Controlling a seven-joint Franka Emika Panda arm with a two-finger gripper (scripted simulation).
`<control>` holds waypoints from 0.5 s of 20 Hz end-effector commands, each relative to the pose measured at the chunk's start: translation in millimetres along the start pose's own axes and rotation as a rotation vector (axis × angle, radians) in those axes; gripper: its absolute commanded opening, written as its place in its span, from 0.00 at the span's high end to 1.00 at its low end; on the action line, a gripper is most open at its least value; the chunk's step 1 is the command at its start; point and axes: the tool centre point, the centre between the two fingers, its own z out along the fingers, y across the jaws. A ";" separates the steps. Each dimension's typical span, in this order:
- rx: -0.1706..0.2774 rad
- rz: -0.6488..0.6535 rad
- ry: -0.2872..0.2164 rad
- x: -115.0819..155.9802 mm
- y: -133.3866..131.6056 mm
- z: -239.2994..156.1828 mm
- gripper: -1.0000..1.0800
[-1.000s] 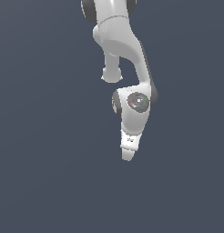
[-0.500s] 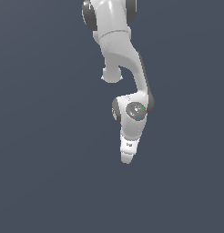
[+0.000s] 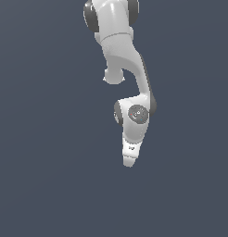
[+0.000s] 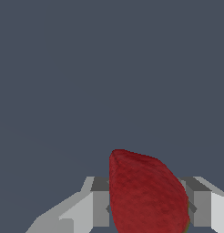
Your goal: Pick up the object and move it to a goal position.
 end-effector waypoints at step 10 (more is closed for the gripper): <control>0.000 0.000 0.000 -4.1 -0.7 -8.8 1.00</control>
